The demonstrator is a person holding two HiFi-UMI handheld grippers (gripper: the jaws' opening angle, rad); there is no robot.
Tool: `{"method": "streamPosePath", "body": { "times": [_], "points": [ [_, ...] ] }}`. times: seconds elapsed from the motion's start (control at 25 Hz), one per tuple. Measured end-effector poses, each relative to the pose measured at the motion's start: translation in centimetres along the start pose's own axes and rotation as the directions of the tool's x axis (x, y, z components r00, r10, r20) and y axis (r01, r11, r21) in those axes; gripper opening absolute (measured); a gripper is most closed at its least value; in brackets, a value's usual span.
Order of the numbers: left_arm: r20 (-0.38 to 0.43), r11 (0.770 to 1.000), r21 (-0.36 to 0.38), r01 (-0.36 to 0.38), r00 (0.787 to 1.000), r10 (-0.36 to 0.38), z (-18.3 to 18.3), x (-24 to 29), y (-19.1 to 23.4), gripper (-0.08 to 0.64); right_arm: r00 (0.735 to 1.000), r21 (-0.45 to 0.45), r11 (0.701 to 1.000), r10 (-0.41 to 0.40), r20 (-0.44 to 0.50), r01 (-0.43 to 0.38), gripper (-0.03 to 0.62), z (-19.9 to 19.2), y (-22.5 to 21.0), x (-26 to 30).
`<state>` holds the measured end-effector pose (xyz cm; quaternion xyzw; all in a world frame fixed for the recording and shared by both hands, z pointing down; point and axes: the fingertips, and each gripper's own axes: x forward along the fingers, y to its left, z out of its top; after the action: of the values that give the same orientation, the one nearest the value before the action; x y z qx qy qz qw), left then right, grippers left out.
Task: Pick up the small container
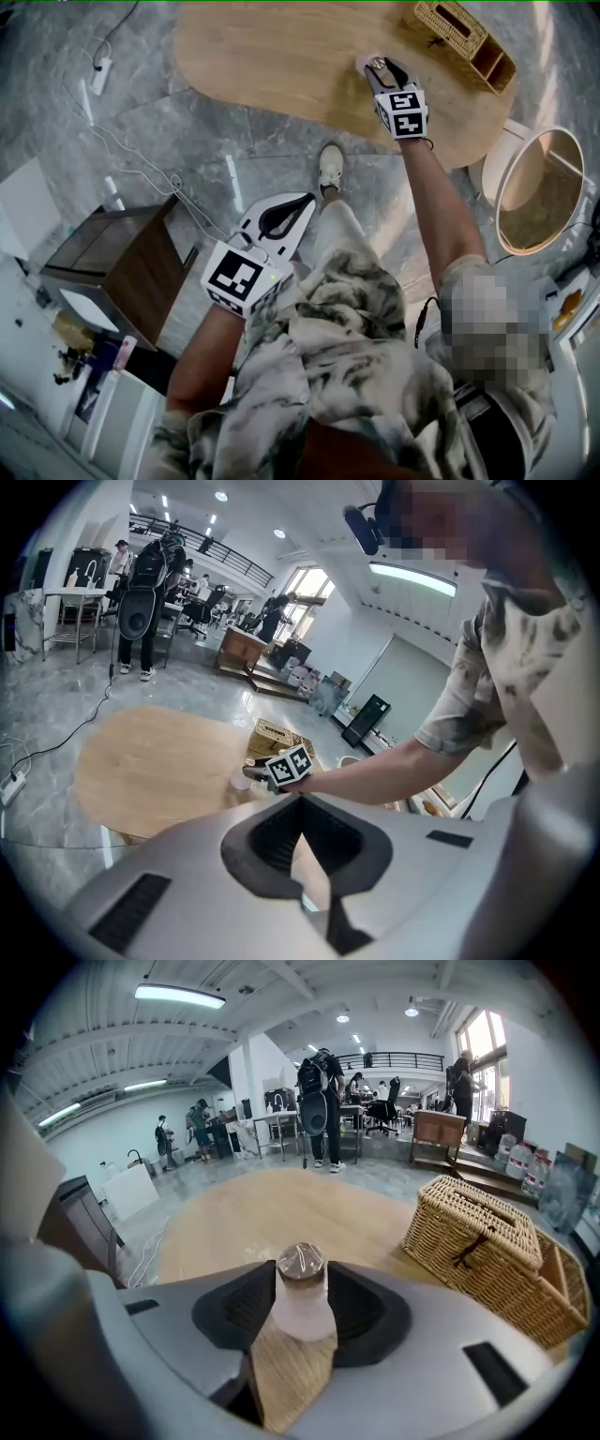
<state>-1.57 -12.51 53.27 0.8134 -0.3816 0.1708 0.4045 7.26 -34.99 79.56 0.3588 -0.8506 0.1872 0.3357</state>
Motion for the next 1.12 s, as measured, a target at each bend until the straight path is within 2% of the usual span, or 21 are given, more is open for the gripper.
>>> {"method": "streamPosePath", "body": {
  "times": [0.28, 0.52, 0.76, 1.12],
  "points": [
    [0.002, 1.000, -0.016, -0.010, 1.000, 0.010, -0.5, -0.4, 0.8, 0.021, 1.000, 0.000, 1.000, -0.015, 0.005, 0.015, 0.178, 0.1, 0.0, 0.8],
    [0.010, 1.000, 0.006, -0.009, 1.000, 0.009, -1.1, -0.7, 1.2, 0.021, 1.000, -0.011, 1.000, -0.025, 0.012, 0.026, 0.173, -0.2, 0.0, 1.4],
    [-0.011, 0.999, -0.018, -0.027, 1.000, 0.026, -1.6, -0.6, 2.0, 0.021, 0.998, -0.016, 0.999, -0.043, 0.044, 0.044, 0.173, 0.1, -0.1, 1.8],
    [0.002, 1.000, -0.020, -0.014, 1.000, 0.014, -1.9, -1.0, 1.5, 0.021, 0.999, -0.007, 0.999, -0.036, 0.027, 0.036, 0.158, 0.3, 0.1, 1.8]
  ]
}}
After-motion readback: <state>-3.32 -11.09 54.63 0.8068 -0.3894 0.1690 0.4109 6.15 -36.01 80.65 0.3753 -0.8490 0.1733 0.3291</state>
